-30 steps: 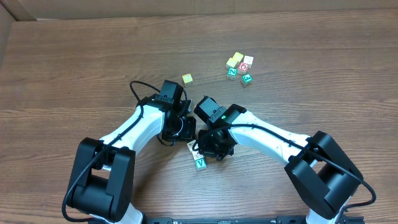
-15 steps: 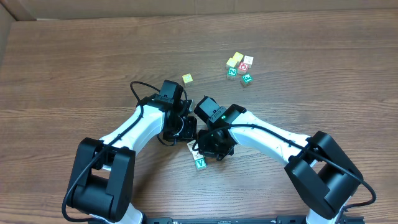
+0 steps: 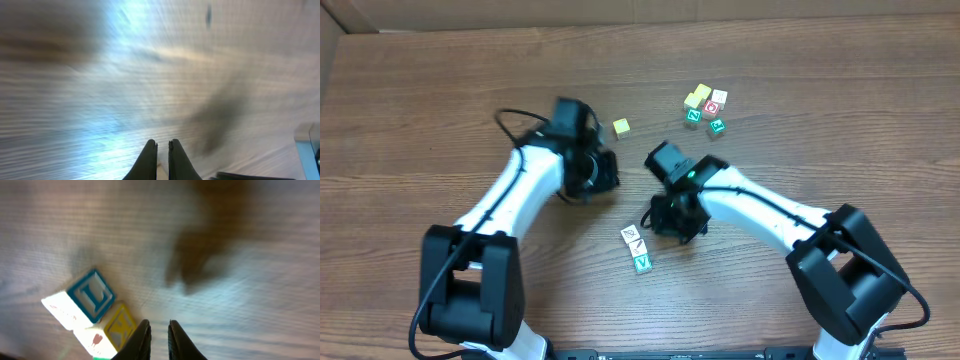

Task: Flip 3 blocks
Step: 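Open the left gripper and retract it to the left, then open the right gripper and move it above the leaf block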

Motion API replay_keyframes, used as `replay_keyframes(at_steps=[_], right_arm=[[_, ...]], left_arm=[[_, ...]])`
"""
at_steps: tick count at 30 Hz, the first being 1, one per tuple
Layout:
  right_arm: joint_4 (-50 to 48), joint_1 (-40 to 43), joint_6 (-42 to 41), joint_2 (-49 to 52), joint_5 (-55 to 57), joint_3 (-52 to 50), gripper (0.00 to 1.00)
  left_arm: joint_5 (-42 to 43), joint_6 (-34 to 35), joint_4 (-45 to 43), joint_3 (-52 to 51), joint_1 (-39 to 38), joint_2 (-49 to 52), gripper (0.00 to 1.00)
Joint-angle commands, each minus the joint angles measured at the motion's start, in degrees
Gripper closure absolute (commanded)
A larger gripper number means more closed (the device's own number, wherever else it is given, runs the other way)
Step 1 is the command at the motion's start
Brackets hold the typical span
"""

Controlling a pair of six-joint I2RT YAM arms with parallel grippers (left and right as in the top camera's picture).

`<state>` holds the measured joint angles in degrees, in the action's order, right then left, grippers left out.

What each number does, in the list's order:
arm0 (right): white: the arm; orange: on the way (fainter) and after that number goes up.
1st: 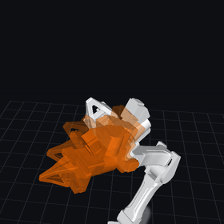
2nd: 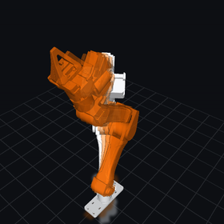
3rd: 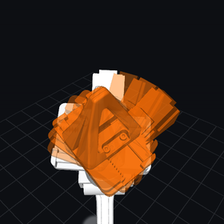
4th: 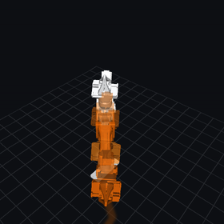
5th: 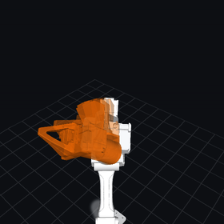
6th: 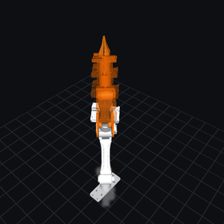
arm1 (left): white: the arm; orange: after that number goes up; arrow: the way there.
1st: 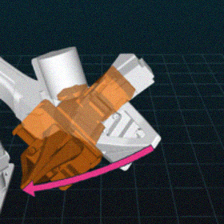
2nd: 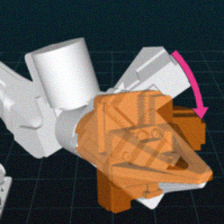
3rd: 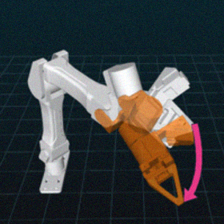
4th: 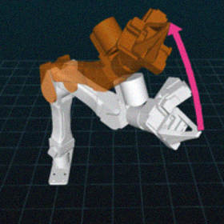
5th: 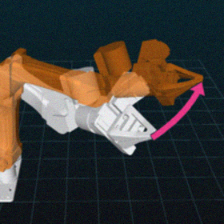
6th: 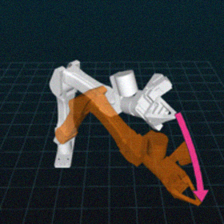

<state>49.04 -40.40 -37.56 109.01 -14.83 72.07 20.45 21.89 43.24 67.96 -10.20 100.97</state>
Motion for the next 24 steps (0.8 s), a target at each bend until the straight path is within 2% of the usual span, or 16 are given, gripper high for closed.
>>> replay_keyframes(at_steps=[1,6,11,15,18,20,22,23,24], right_arm=[[1.42,1.57,7.02,-1.75,1.31,6.14,0.83],[4.66,0.20,9.57,-1.75,1.31,13.44,0.81],[2.10,-4.83,9.14,-1.60,2.16,14.75,0.82],[0.76,-10.56,6.19,-1.57,7.67,14.05,0.83],[0.55,-15.30,3.32,-1.53,13.07,13.70,0.84],[0.50,-17.90,1.62,-1.51,16.74,13.70,0.85],[0.48,-21.03,-0.72,-1.46,22.12,13.70,0.87],[0.46,-22.03,-1.66,-1.25,24.02,13.70,0.88],[0.26,-22.97,-2.27,-1.01,25.46,13.70,0.89]], left_arm=[[-1.84,4.13,2.12,4.28,4.90,0.22,0.96],[-3.28,6.36,5.03,5.27,13.25,0.24,0.96],[-3.78,6.43,7.87,5.27,20.15,0.24,0.96],[-5.49,6.43,9.33,5.27,22.62,0.24,0.89],[-6.34,6.43,9.44,5.27,22.93,0.24,0.49],[-6.32,6.43,9.44,5.27,22.93,0.24,0.42],[-6.27,6.45,9.44,5.27,22.93,0.24,0.11],[-6.27,6.45,9.44,5.27,22.91,0.24,0.00],[-6.27,6.43,9.44,5.27,22.91,0.24,0.00]])
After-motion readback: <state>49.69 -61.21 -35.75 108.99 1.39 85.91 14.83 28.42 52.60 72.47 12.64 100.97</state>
